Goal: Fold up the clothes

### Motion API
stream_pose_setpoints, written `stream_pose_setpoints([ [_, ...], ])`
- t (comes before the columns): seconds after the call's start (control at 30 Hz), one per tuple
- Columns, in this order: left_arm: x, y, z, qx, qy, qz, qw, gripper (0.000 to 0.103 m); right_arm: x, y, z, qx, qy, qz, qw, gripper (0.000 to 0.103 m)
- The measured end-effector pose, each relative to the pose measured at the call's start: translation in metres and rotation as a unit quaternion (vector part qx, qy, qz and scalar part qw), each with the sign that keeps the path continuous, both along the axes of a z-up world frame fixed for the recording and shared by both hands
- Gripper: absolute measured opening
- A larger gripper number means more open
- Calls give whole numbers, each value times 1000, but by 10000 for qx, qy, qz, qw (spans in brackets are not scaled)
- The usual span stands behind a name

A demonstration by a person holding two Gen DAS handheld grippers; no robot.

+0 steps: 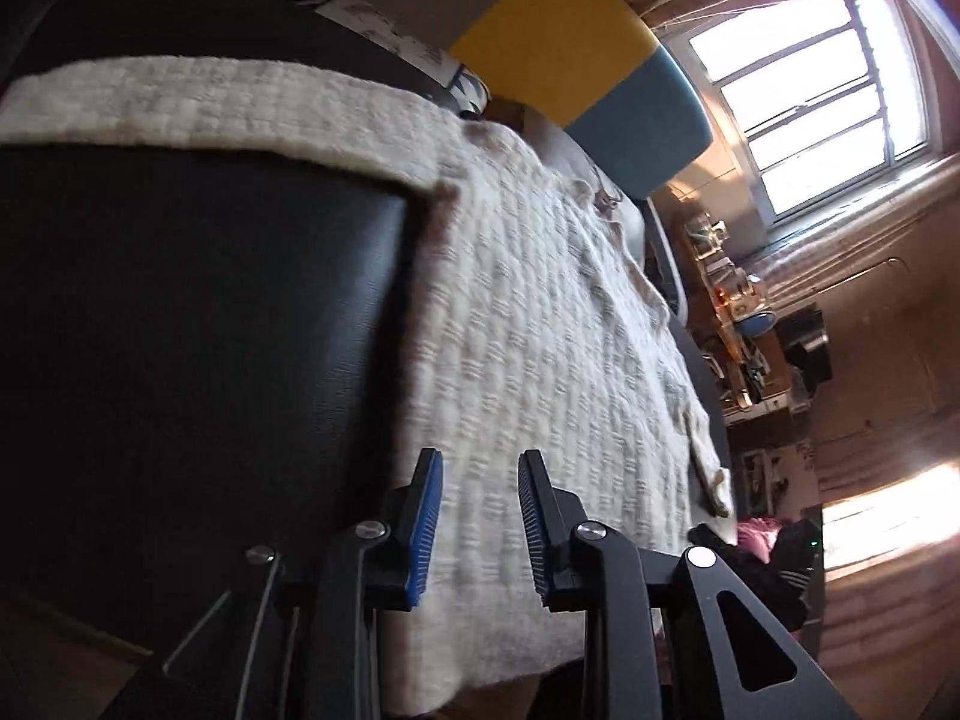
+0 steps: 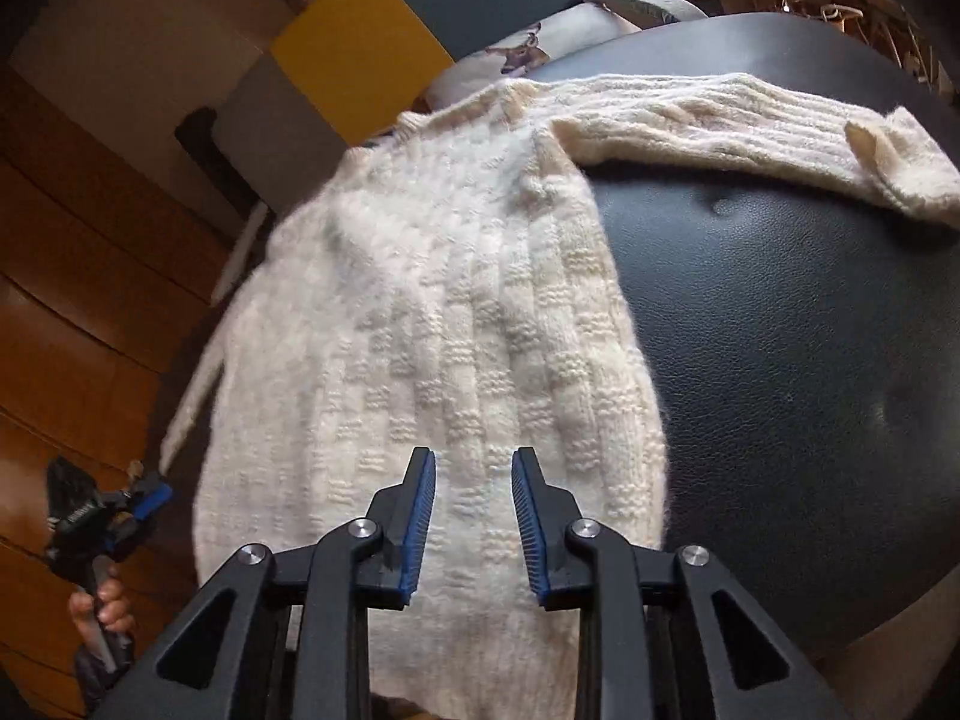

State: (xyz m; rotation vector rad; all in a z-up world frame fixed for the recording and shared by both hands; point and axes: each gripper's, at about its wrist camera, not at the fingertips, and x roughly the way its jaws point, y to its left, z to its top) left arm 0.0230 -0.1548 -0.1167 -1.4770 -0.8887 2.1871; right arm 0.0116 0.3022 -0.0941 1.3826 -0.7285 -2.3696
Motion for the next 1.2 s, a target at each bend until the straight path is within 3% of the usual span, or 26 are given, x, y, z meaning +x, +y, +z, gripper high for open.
stream_pose_setpoints([
  [0.1, 9, -8, -5, -72, -101, 22, 9999, 27, 4, 7, -4, -367, -8, -98, 9993, 27],
  [0.3, 27, -25, -15, -217, -302, 66, 9993, 27, 2, -4, -9, -294, -261, -305, 9988, 27],
  [0.37, 31, -23, -14, -317, -201, 137, 9992, 27, 4, -4, -7, -234, -258, -276, 9990, 27],
  [0.4, 31, -21, -12, -378, -109, 192, 9990, 9, 3, -6, -6, -135, -259, -235, 9993, 27],
  [0.53, 23, -20, 17, -514, 302, 497, 9970, 6, -3, -15, -4, 414, -301, -38, 9987, 27],
  [0.6, 19, -24, 30, -791, 409, 560, 9945, 6, -5, -18, -7, 689, -321, 93, 9971, 24],
  [0.67, 16, -25, 24, -1050, 210, 528, 9928, 6, -4, -20, -9, 900, -269, 196, 9954, 21],
  [0.8, 22, -14, -5, -1313, -284, 203, 9907, 6, -4, -16, -11, 815, -265, 162, 9962, 21],
  [0.87, 27, -19, -8, -1064, -359, 359, 9930, 6, -4, -16, -10, 820, -250, 178, 9962, 21],
  [0.97, 28, -36, -3, 152, -287, 604, 9976, 7, -6, -13, -8, 691, -282, 173, 9971, 24],
  [1.07, 23, -32, 3, 144, -259, 534, 9981, 10, -3, -6, -3, 209, -293, 135, 9993, 28],
  [1.13, 18, -24, 0, -303, -388, 419, 9979, 15, 6, 5, 0, -52, -260, 59, 9996, 28],
  [1.2, 16, -19, -8, -214, -540, 331, 9978, 21, 20, 24, 0, -229, -277, -77, 9993, 28],
])
